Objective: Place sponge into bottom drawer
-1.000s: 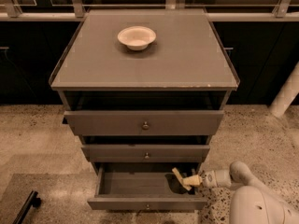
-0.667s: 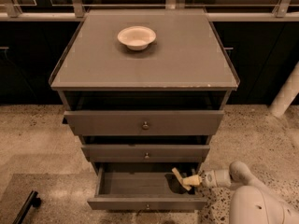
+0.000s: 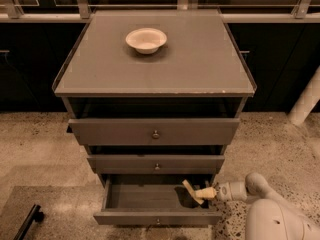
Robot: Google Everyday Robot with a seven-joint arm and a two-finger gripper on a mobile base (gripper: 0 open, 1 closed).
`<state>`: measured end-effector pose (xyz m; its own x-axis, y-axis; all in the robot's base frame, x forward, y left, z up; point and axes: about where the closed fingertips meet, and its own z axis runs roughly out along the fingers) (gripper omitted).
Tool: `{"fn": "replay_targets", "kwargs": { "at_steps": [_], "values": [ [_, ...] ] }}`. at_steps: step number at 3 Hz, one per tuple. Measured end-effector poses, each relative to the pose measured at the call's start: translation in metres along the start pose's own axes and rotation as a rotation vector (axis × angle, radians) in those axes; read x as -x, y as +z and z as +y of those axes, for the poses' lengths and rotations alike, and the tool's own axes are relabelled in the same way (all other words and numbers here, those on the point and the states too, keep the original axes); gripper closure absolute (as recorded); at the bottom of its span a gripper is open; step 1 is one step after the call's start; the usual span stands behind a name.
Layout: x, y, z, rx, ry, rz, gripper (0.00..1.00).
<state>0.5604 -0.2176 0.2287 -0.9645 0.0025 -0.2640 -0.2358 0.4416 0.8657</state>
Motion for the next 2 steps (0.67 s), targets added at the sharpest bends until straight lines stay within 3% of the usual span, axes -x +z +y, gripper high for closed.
{"fn": "replay_targets", "kwargs": {
  "at_steps": [1,2],
  "values": [
    [0.0000,0.0001,0.0000,0.000,0.000,0.000,0.00],
    [0.0000,0.0001,0.0000,0.000,0.000,0.000,0.00]
  ]
}}
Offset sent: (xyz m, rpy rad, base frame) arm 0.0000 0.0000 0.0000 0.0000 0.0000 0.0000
